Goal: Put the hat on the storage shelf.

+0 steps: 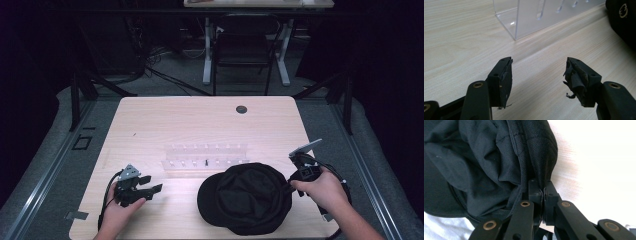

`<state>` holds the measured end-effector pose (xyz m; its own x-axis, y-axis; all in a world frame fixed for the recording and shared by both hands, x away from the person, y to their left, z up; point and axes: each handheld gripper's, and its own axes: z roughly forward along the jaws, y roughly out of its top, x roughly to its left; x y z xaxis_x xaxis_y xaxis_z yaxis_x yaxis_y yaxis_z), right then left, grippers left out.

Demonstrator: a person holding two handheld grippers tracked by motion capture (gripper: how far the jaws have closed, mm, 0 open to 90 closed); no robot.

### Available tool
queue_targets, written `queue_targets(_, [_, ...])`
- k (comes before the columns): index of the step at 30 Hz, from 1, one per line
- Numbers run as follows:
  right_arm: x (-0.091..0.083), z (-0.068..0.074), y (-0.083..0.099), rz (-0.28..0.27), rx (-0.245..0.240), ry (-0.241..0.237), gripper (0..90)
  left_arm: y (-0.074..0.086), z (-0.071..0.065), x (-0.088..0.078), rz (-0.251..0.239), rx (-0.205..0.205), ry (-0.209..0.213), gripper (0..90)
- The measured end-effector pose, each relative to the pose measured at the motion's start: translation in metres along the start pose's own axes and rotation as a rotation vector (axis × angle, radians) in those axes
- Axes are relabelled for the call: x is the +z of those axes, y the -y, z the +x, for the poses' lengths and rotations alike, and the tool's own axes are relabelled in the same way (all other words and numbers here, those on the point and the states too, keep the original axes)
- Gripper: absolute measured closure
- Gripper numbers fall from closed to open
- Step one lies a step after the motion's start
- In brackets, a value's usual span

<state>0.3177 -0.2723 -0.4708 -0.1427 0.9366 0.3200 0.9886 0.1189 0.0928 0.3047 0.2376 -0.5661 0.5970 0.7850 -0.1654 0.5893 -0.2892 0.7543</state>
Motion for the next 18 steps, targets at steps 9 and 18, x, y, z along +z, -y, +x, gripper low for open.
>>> queue_targets(9, [-0.025,0.014,0.000,-0.003,-0.035,0.025,87.5,0.000,0.000,0.000,0.002,0.003,-0.001,38.8])
queue_targets(18, [-0.050,0.028,0.001,-0.015,-0.050,-0.016,87.5,0.000,0.000,0.000,-0.001,0.000,-0.003,38.7])
